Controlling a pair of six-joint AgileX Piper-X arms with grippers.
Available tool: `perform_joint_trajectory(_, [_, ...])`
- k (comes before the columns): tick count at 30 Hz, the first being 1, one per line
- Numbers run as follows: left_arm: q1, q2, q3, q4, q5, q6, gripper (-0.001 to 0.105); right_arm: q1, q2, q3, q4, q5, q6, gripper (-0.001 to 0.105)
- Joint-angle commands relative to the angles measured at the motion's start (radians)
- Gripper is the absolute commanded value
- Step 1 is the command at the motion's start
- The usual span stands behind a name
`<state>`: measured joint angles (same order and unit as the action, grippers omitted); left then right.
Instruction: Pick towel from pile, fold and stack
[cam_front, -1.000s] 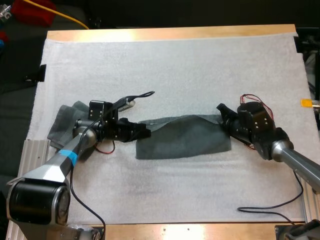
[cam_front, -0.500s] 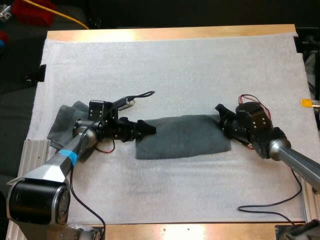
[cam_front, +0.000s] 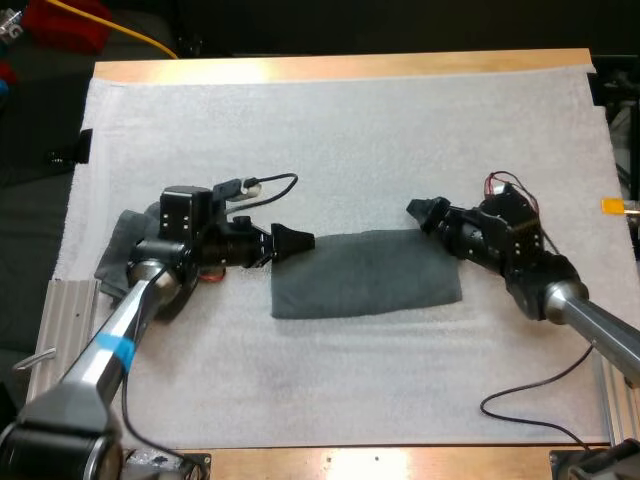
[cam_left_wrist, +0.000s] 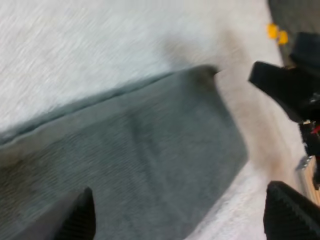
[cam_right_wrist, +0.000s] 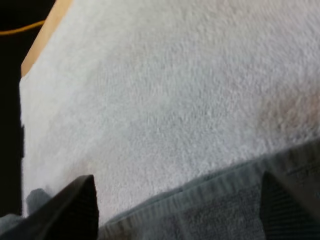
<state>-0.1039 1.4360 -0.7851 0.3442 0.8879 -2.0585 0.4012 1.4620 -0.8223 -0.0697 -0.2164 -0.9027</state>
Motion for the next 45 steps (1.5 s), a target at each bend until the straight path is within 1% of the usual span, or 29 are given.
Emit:
perform_joint_trajectory(1, [0.000, -0.038, -0.006, 0.012, 0.005, -0.005, 0.068, 0.000, -0.027, -0.006, 0.046, 0.006, -0.042, 0.066])
perform_joint_trajectory(4, [0.000, -0.106, -0.006, 0.055, -0.014, -0.003, 0.068, 0.000, -0.075, -0.006, 0.142, 0.021, -0.099, 0.066])
perform_joint_trajectory(7, [0.000, -0.180, -0.006, 0.130, -0.066, 0.000, 0.068, 0.000, -0.124, -0.006, 0.245, 0.034, -0.157, 0.066])
perform_joint_trajectory(11, [-0.006, -0.270, -0.006, 0.278, -0.161, 0.056, 0.068, 0.000, -0.190, -0.006, 0.361, 0.034, -0.238, 0.066])
perform_joint_trajectory(14, [-0.009, -0.330, -0.006, 0.389, -0.225, 0.107, 0.068, 0.000, -0.236, -0.006, 0.431, 0.034, -0.271, 0.066])
perform_joint_trajectory(18, [-0.009, -0.413, -0.006, 0.482, -0.281, 0.140, 0.068, 0.000, -0.294, -0.006, 0.526, 0.034, -0.307, 0.066])
perform_joint_trajectory(26, [-0.009, -0.618, -0.006, 0.619, -0.289, 0.142, 0.068, 0.000, -0.420, -0.006, 0.711, 0.034, -0.380, 0.066])
perform_joint_trajectory(31, [-0.009, -0.716, -0.006, 0.675, -0.289, 0.142, 0.068, 0.000, -0.486, -0.006, 0.782, 0.034, -0.406, 0.066])
perform_joint_trajectory(37, [-0.009, -0.792, -0.006, 0.691, -0.286, 0.127, 0.068, 0.000, -0.528, -0.007, 0.807, 0.037, -0.429, 0.066])
perform_joint_trajectory(43, [-0.009, -0.797, -0.006, 0.716, -0.281, 0.127, 0.068, -0.007, -0.525, -0.008, 0.809, 0.057, -0.457, 0.066])
perform_joint_trajectory(45, [-0.009, -0.797, -0.006, 0.719, -0.267, 0.127, 0.068, -0.024, -0.525, -0.011, 0.809, 0.060, -0.471, 0.066])
